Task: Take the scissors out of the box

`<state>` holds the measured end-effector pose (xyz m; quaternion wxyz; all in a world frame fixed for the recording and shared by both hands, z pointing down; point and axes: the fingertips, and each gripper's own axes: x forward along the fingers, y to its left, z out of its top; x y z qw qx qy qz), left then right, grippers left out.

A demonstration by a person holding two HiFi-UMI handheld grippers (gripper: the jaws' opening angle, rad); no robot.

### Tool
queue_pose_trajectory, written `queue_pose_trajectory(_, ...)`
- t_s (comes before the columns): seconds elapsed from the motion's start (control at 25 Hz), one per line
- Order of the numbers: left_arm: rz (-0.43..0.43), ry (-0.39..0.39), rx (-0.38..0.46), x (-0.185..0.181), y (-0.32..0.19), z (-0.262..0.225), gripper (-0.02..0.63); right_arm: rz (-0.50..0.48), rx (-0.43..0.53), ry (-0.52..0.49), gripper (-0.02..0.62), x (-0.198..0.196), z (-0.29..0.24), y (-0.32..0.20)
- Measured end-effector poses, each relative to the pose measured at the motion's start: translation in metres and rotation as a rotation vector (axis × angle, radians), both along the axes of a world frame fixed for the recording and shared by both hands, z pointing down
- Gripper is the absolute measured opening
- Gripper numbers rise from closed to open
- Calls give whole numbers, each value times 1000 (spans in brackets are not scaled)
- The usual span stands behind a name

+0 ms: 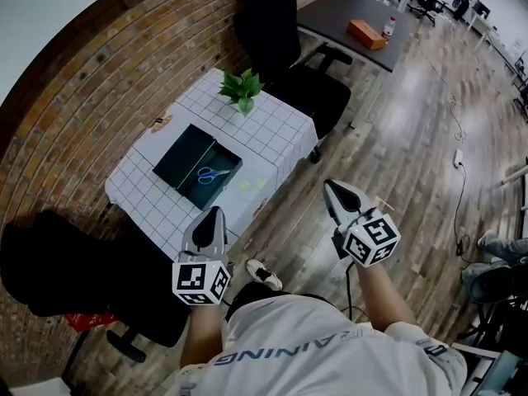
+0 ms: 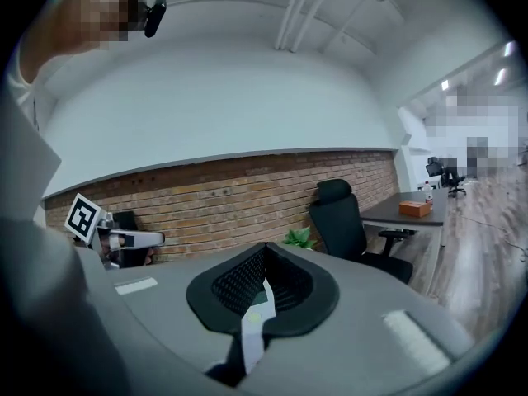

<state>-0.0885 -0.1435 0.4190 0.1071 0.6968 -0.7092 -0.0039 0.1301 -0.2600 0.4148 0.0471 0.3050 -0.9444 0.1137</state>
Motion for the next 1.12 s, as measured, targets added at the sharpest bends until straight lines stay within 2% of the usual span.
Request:
queue_pose_trajectory(0.28,-122,28,-12,-106,-15,6,2,-154,-2,46,12,-131,4,-42)
queue_pose_trajectory(0.56,-285,61,-34,-174,5,21,2,-349,-9,95,12,-230,18,-49)
queue_pose_trajectory(0.76,-392,74,-57,-199,15,33,2,-493,-25,153,12,-280,42,-52)
queue_pose_trajectory(0.92,-510,84,-99,-206,22,44,2,-637,-47,192,12,-315,64,-54)
queue_pose_trajectory(1.12,-615,65,-126,-201,0,42,2,-767,15,266,12,-340,72,-80)
